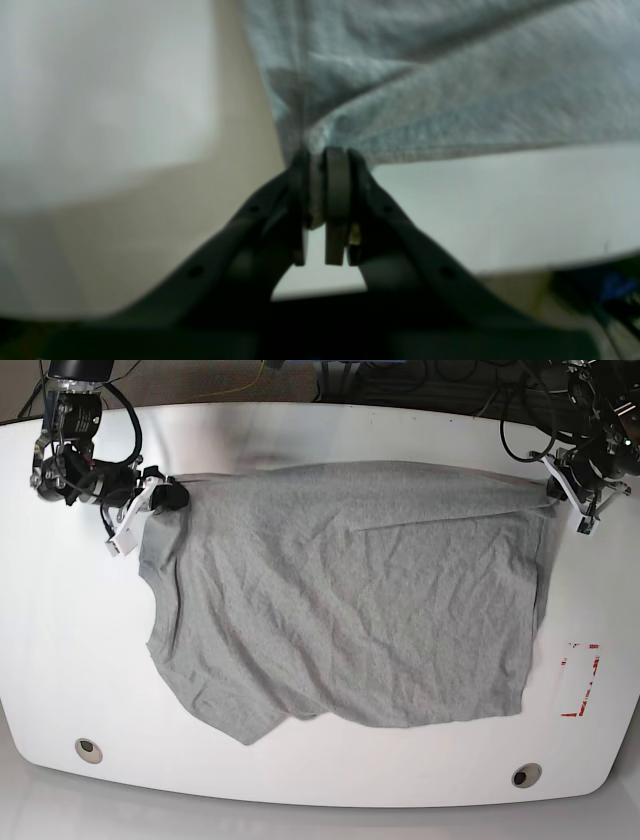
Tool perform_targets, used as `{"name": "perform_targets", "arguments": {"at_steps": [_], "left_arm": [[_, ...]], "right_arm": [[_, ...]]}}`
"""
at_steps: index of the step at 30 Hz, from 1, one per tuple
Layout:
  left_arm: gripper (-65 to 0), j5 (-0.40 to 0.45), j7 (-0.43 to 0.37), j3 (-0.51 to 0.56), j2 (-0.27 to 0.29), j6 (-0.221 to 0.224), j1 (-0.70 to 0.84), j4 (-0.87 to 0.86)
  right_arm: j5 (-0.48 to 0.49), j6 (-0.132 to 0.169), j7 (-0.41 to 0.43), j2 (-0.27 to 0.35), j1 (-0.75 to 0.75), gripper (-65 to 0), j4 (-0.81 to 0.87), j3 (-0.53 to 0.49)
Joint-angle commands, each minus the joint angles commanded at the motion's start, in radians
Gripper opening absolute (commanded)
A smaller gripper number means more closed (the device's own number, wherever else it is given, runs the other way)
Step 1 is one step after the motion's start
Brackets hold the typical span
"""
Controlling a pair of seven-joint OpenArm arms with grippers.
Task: Layout the t-shirt on the table in an organized manner, then fold the t-shirt properly
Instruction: 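Swing the held shirt away from the robot and lay it flat, then lower the held edge onto the shirt and open both grippers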
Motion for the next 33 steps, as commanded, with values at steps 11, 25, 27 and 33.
{"name": "perform_targets", "arguments": {"at_steps": [11,25,27,33], "left_arm": [[-61.2,-0.005,-0.1,0.008,-0.002,0.0,0.043,0.002],[-61.2,0.002,-0.1,0.04,-0.002,0.0,-0.213,0.0],[-61.2,0.002,-0.1,0.061,-0.003,0.0,-0.239,-0.002],[-61.2,0.003,-0.1,0.104,-0.005,0.0,-0.302,-0.009]], "right_arm": [[0.0,0.0,0.0,0.003,-0.046,-65.0,0.095,0.091],[0.0,0.0,0.0,0.006,0.091,-65.0,0.084,0.13],[0.0,0.0,0.0,0.005,0.109,-65.0,0.061,0.126],[0.0,0.0,0.0,0.002,0.187,-65.0,-0.038,0.126]]}}
